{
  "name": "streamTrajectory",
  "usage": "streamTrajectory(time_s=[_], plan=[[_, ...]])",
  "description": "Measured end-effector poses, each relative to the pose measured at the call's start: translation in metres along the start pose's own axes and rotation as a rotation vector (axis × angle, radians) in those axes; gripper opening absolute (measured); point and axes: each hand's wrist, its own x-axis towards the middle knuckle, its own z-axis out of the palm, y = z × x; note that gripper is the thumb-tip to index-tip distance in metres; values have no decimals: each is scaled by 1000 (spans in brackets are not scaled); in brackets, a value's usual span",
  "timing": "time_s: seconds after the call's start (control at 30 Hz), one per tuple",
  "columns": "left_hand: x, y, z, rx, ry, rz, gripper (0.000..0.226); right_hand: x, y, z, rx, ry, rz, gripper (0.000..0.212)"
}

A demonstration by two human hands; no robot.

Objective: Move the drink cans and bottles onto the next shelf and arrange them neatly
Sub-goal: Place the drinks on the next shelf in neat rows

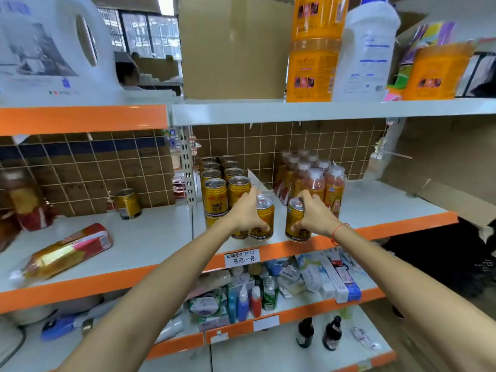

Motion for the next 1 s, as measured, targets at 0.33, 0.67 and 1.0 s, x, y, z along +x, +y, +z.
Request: streamTrajectory(time_s=[0.33,0.67,1.0], plan=[[41,0,23,63,-7,-90,100,52,22,3,-46,-65,-95,85],[56,2,63,117,1,-289,102,79,44,28,-142,-166,-243,96],[68,-8,83,105,10,-335,94,102,49,43,-67,-227,-220,81]])
